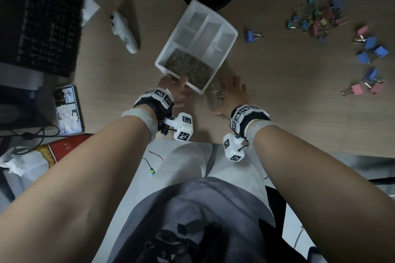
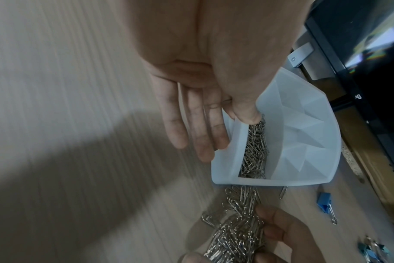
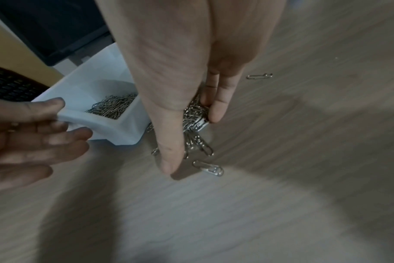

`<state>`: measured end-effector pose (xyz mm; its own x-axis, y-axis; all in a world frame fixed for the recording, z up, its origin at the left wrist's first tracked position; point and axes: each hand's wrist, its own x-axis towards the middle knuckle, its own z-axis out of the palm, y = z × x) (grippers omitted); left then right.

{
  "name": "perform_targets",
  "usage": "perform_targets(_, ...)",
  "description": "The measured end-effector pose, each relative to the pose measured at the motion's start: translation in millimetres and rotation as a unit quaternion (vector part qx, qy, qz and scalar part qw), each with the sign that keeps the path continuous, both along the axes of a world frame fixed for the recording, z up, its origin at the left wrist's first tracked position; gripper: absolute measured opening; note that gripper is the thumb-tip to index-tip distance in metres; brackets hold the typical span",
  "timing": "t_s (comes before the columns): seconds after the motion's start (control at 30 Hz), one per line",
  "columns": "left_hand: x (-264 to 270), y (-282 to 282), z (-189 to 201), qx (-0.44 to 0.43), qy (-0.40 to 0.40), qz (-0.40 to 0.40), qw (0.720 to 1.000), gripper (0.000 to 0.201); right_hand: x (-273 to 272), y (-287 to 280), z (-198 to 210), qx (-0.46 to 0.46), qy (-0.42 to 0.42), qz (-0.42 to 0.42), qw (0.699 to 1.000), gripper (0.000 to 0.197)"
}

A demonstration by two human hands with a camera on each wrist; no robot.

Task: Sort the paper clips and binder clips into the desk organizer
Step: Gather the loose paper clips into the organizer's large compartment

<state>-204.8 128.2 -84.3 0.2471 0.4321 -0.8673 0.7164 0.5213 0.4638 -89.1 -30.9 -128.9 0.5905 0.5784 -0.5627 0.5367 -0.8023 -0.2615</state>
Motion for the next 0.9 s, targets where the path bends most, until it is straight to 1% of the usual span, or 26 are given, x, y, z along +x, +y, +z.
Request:
perform_targets(0.07,0,0,1,-0.011,-0.012,0.001,1.000,0.038,3,-1,3,-0.017,0.016,0.035,0.999,0.111)
perform_targets(0.13,0,-1,0,-0.019,-0.020,-0.010,1.000,0.031,6,-2,4,-0.037,0.038,0.059,0.997,0.118)
perform_targets(0.2,0,-1,0,-0.020,-0.026,-0.018,0.999,0.027,6,-2,4,-0.037,0.034,0.071,0.996,0.114)
perform_targets(0.3,0,-1,1,-0.032,-0.026,-0.011,0.999,0.028,6,-2,2,-0.030,0.012,0.068,0.997,0.107)
perform_targets(0.37,0,-1,1,-0.031,-0.024,-0.008,0.999,0.026,9,-1,-2,-0.014,0.015,0.047,0.999,0.095)
perform_targets(0.53,3,-2,3,-0.048,-0.021,0.004,0.999,0.024,17,-2,-10,0.062,0.025,0.000,0.998,0.055)
perform_targets(0.67,4,-3,5,-0.050,-0.020,0.006,0.999,0.025,17,1,-16,0.068,0.035,-0.021,0.997,0.029)
perform_targets(0.8,4,-4,9,-0.037,-0.018,-0.010,0.999,0.026,18,3,-20,0.052,0.030,-0.027,0.998,0.014)
perform_targets(0.9,6,-4,13,-0.071,-0.018,-0.009,0.997,0.026,21,-1,-20,0.059,0.020,-0.035,0.997,0.015)
